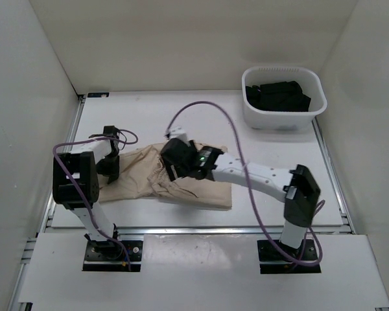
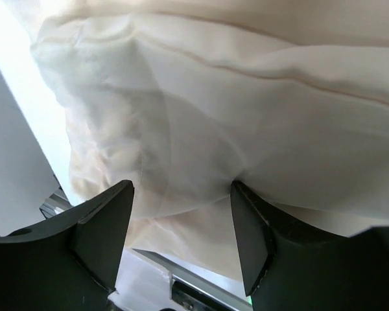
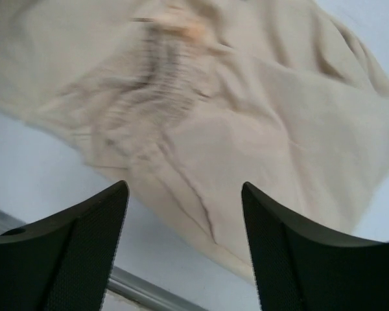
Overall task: Fold and stack the trousers
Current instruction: Fold the trousers
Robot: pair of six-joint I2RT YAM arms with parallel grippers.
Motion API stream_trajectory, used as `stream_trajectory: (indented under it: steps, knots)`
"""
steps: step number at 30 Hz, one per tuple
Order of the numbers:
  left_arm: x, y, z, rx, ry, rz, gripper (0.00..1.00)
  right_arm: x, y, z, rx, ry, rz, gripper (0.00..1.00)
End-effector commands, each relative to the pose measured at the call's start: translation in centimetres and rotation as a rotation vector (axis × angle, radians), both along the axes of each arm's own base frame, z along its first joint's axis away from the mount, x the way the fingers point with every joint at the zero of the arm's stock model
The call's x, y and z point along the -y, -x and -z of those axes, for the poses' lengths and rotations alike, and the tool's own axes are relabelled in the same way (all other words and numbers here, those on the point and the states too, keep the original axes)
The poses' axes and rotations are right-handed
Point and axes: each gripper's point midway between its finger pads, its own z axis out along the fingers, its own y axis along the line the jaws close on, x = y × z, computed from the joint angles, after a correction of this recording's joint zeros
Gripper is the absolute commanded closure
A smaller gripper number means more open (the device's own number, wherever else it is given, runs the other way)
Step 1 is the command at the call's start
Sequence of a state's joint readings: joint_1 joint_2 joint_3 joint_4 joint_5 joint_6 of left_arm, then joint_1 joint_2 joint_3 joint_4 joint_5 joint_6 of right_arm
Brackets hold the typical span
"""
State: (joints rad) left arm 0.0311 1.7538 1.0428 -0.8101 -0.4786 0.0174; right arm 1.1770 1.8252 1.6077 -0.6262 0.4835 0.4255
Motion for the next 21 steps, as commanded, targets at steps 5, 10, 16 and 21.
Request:
stream_trajectory:
  steps: [5,10,16,21]
  knots:
    - [-2.6,-3.7,-3.6,0.189,-0.074,-0.076,0.25,15.3,-2.0,5.5,-0.235,-0.215,0.556,0.06]
    - [-3.3,-4.5,-4.0,0.199,-0.095,-0.091,0.23,18.6,-2.6,7.2,-0.293,-0.33,0.634,0.01]
    - [-4.6,-4.5,-3.9,0.19,-0.119,-0.123,0.22,16.9,-0.9,10.4,-0.426,-0.382,0.544,0.01]
    - [-6.5,-3.4,-4.1,0.183,-0.148,-0.178,0.18,17.8,0.6,13.5,-0.54,-0.341,0.605,0.19]
